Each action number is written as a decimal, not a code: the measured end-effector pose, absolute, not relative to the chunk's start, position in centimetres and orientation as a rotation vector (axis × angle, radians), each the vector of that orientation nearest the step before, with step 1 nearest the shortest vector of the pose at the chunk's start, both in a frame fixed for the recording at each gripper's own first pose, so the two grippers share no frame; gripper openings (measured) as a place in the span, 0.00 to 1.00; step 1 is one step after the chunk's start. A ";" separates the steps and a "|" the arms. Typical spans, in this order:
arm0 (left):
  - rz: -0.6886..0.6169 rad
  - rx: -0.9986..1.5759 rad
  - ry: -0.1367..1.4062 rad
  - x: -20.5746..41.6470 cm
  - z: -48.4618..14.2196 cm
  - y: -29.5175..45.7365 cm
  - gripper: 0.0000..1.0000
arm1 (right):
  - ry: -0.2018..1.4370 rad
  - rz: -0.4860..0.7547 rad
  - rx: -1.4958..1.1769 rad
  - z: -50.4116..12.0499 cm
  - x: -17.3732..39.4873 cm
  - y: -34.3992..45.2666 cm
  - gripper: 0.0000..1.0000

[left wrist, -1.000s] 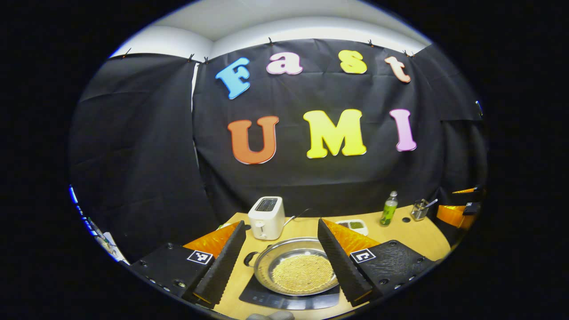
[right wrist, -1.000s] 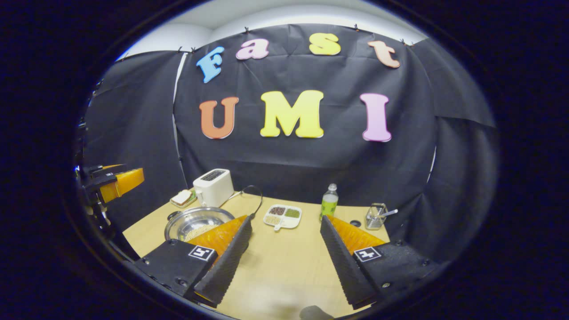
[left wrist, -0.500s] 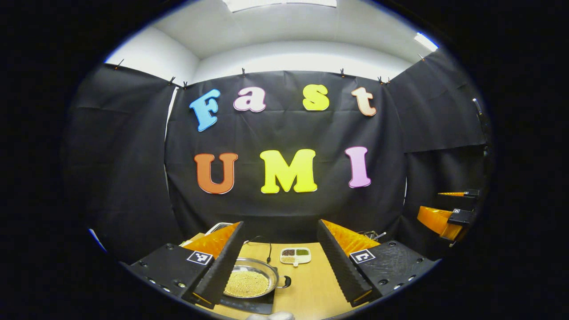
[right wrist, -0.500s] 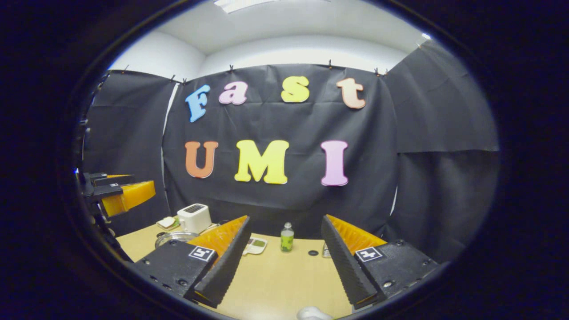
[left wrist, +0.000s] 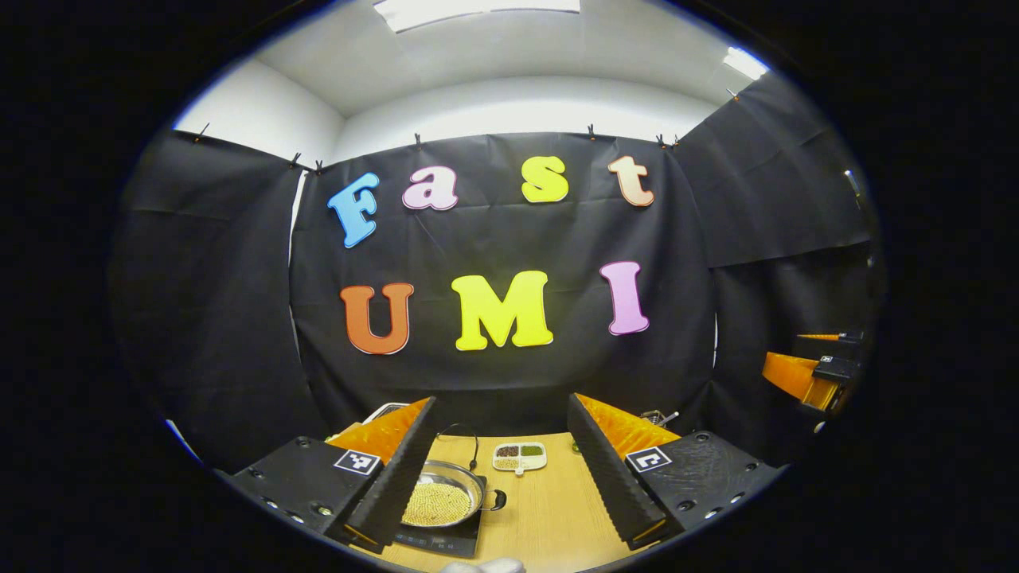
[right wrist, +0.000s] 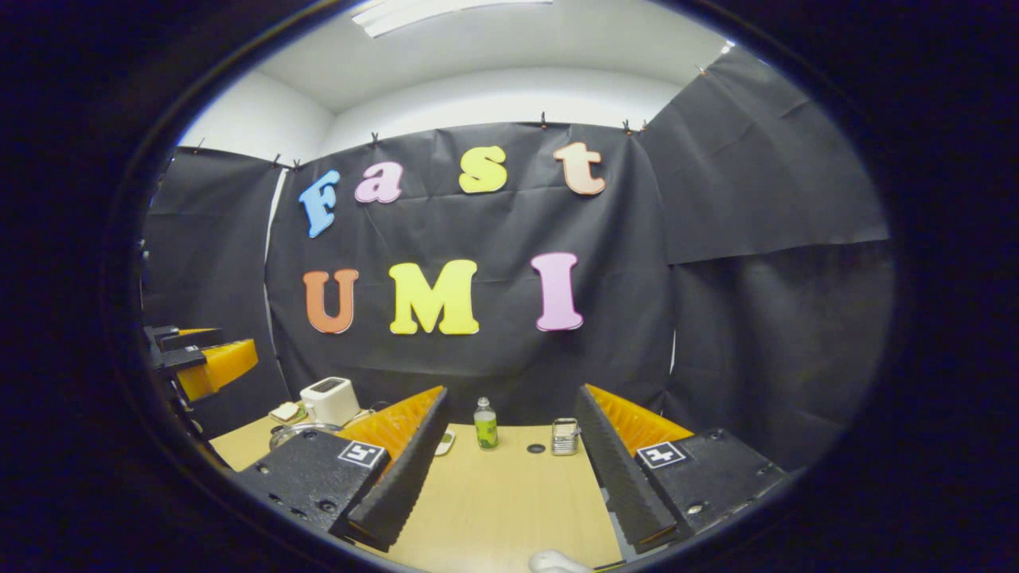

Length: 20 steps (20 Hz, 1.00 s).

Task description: First push the handle of the pot to place it horizontally, then grasp the pot with both hands and set it on the induction cooktop.

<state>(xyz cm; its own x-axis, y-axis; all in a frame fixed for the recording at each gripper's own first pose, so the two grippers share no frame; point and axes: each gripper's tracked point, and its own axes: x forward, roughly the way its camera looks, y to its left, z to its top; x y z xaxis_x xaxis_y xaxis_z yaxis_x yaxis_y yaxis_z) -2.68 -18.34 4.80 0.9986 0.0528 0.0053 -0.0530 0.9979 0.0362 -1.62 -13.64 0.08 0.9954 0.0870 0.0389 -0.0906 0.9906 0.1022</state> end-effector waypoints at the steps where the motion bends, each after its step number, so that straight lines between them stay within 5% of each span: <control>1: 0.056 0.041 -0.001 -2.7 4.7 -18.4 0.96 | -0.030 0.083 0.110 -0.1 -1.6 -13.9 0.99; 20: 0.020 0.031 0.029 -1.1 2.7 -20.3 0.96 | 0.020 0.107 0.081 -2.8 0.6 -15.1 1.00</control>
<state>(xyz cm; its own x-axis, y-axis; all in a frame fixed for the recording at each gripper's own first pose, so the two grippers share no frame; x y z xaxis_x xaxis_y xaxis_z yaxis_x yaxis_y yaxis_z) -1.08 -20.31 2.69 0.9994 0.0205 -0.0286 -0.0196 0.9993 0.0316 0.56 -15.10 -2.82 0.9941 0.1076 -0.0156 -0.1060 0.9910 0.0816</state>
